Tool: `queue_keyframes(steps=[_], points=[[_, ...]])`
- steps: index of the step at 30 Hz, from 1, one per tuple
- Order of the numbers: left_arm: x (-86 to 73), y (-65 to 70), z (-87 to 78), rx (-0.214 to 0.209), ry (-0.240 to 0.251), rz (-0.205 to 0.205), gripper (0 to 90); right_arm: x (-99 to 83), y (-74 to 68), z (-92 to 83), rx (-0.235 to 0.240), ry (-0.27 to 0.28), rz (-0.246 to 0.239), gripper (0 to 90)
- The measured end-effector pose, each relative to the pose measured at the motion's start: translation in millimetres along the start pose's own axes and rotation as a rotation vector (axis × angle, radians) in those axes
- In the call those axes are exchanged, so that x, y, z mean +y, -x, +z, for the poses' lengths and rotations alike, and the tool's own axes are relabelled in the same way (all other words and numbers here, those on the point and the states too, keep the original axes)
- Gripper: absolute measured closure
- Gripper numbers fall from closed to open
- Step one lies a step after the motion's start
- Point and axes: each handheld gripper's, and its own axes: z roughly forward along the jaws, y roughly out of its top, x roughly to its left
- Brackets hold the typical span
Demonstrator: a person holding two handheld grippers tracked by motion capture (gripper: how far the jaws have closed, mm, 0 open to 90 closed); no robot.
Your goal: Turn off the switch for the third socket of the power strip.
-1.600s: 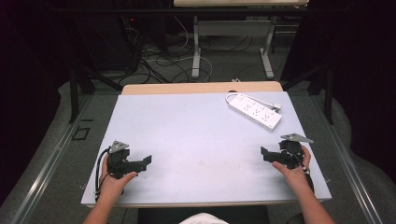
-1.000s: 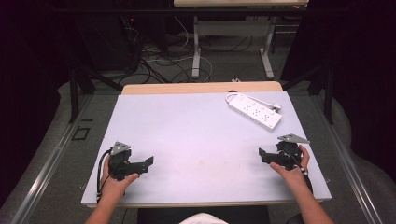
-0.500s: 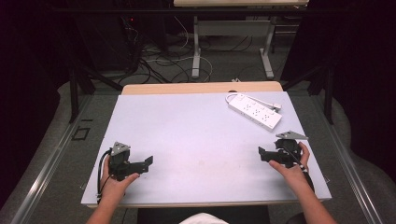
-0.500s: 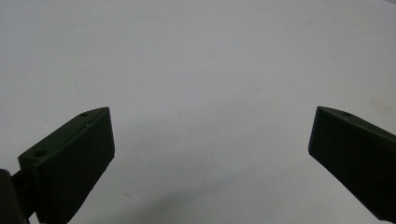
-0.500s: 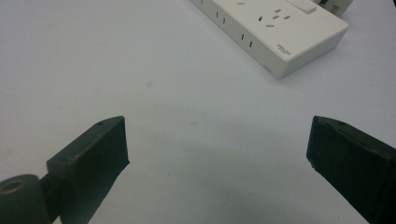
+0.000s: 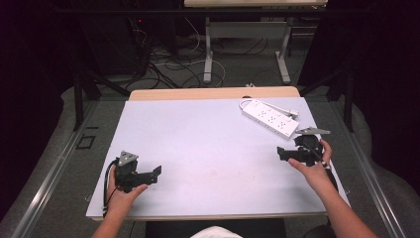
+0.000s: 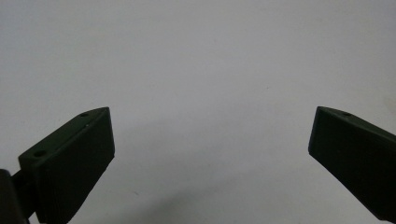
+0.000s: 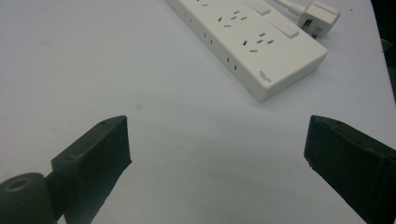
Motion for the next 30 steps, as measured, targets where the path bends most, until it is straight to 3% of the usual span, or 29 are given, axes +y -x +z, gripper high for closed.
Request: queue_keyframes(steps=[11,22,30], points=[[-0.1,0.3,0.1,0.002,-0.002,0.005,0.3,26.3,2.6,-3.9,0.004,-0.004,-0.042,7.0],[-0.3,0.0,0.4,0.002,-0.002,-0.002,0.8,51.5,7.2,-1.9,0.001,-0.025,-0.053,12.0],[-0.2,0.7,0.9,0.0,-0.006,0.001,1.0,70.5,12.8,0.2,-0.029,-0.061,-0.071,14.0]])
